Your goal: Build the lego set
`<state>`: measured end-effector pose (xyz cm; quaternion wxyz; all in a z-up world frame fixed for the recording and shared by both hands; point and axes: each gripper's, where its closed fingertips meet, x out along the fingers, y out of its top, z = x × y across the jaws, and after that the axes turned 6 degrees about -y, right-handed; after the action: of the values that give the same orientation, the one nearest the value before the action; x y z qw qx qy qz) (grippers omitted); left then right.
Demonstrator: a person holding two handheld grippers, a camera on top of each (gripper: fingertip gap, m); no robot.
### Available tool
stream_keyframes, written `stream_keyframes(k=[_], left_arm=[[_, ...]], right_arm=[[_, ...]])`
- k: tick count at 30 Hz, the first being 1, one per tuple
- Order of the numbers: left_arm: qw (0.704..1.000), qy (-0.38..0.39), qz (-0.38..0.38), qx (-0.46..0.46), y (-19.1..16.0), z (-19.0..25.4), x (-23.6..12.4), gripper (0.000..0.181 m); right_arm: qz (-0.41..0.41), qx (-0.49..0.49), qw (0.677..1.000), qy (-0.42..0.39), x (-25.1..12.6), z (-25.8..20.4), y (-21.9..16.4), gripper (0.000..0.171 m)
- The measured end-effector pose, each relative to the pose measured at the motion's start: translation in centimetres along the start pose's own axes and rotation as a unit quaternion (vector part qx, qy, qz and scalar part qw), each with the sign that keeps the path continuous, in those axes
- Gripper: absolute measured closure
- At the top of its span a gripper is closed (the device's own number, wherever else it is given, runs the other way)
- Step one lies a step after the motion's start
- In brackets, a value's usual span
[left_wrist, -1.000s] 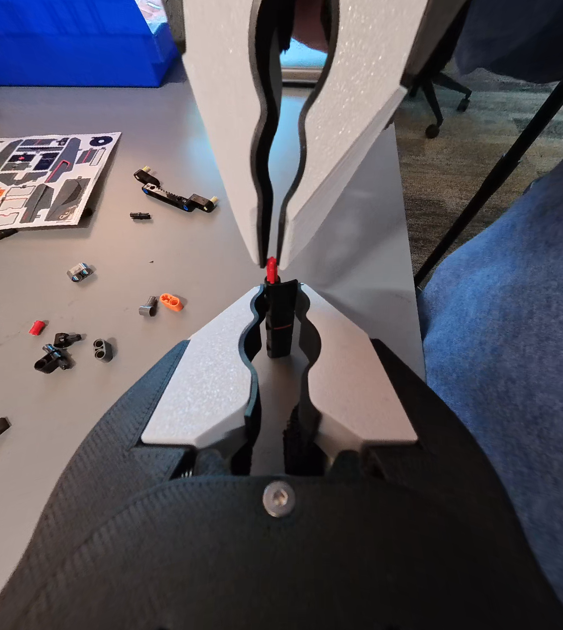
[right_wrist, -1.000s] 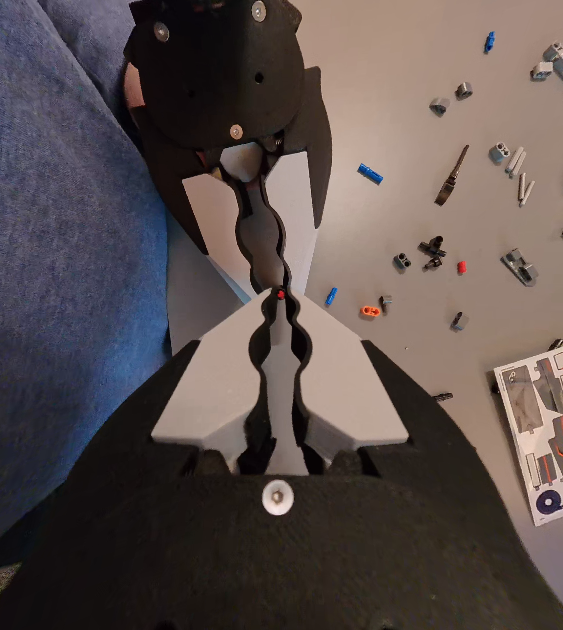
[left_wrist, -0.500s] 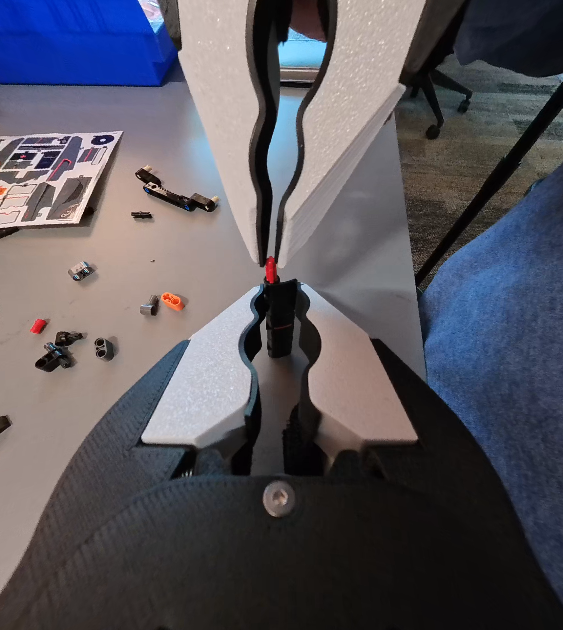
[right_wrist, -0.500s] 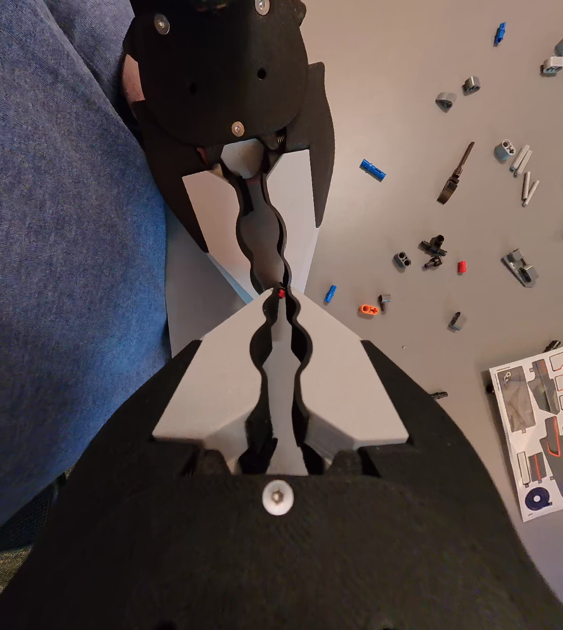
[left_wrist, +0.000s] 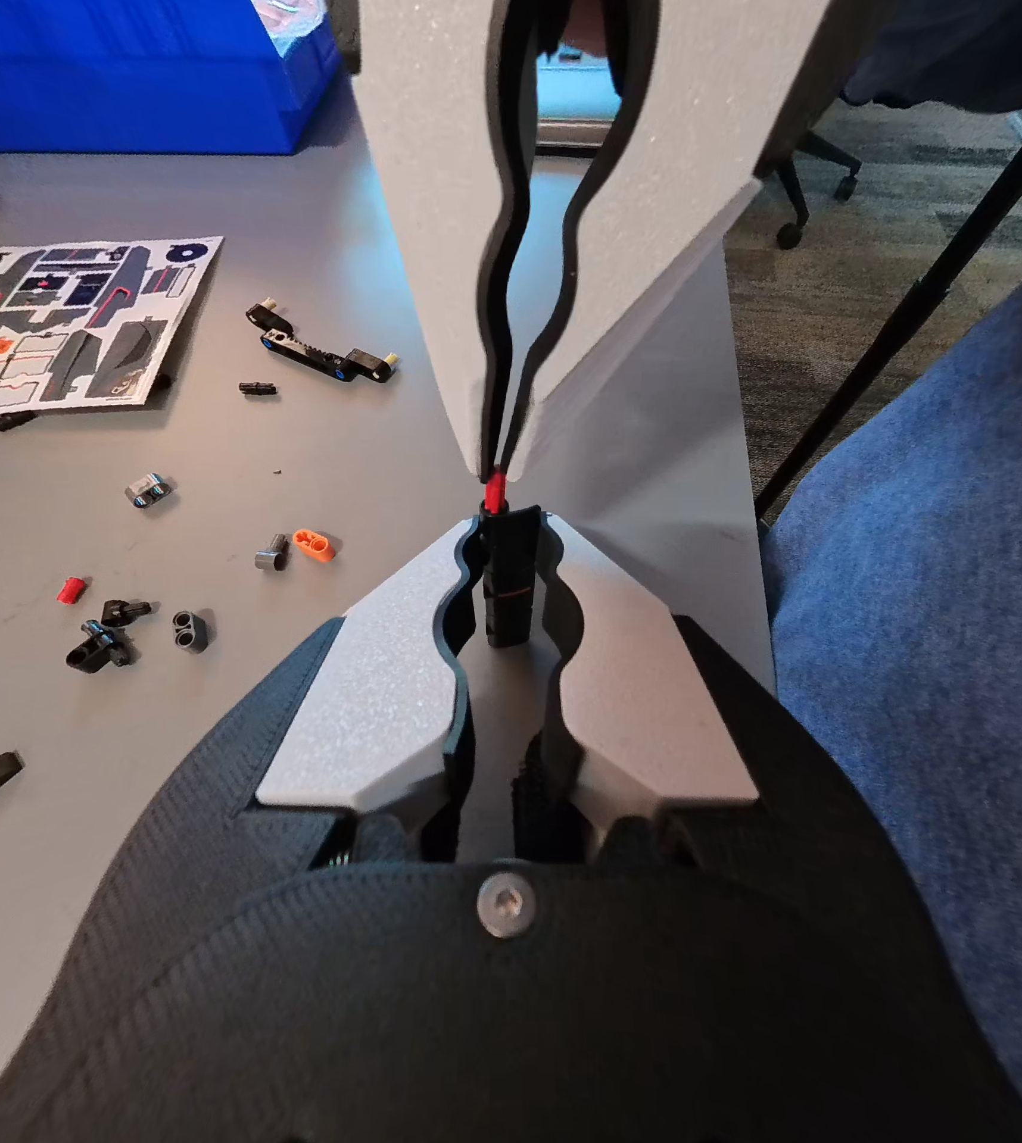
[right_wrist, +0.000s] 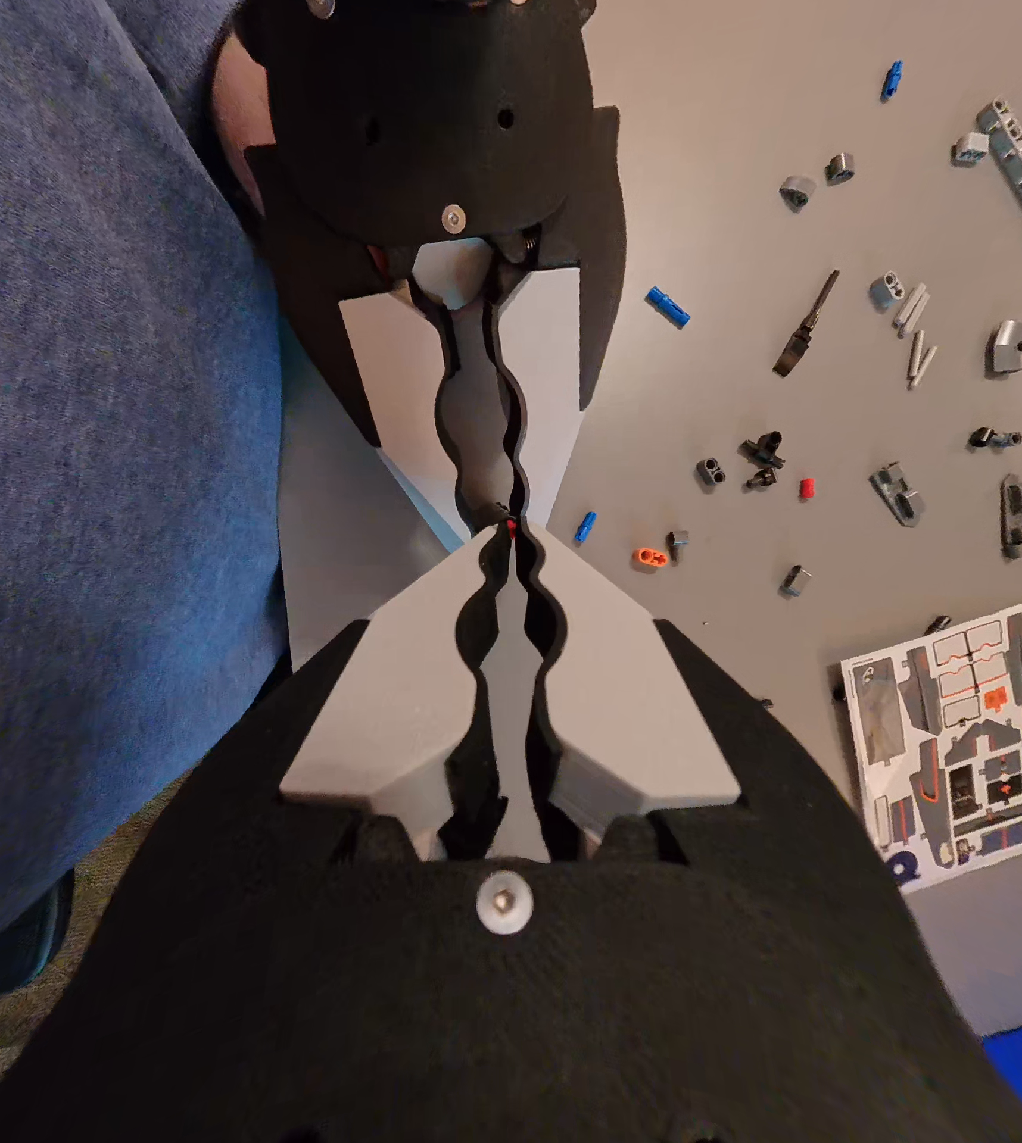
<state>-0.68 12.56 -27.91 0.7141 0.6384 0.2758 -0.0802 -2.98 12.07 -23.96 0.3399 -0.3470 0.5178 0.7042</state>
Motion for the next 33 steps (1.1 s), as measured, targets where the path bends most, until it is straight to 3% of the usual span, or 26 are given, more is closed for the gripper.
stream_keyframes(k=[13,17,19,22,25,33], left_arm=[[1.000,0.000,-0.002,0.005,0.0,0.0,0.0,0.167],[1.000,-0.002,0.003,0.002,0.1,-0.1,0.0,0.167],[1.000,-0.007,0.021,-0.006,0.6,-0.2,-0.3,0.167],[0.998,-0.002,0.059,-0.031,1.6,-0.9,-1.2,0.167],[0.990,-0.006,0.112,-0.087,2.9,-2.0,-2.5,0.167],[0.949,-0.026,0.232,-0.211,5.9,-3.6,-4.6,0.167]], right_arm=[[-0.014,0.010,1.000,0.019,0.4,0.0,-0.3,0.171],[0.006,0.052,0.998,0.041,0.3,0.2,0.0,0.171],[0.032,0.076,0.996,0.035,-0.6,0.6,0.7,0.145],[0.056,0.108,0.993,0.010,-2.0,1.6,0.3,0.139],[0.068,0.134,0.989,0.007,-1.2,0.6,-0.6,0.134],[0.108,0.202,0.968,-0.099,1.1,1.9,0.7,0.135]])
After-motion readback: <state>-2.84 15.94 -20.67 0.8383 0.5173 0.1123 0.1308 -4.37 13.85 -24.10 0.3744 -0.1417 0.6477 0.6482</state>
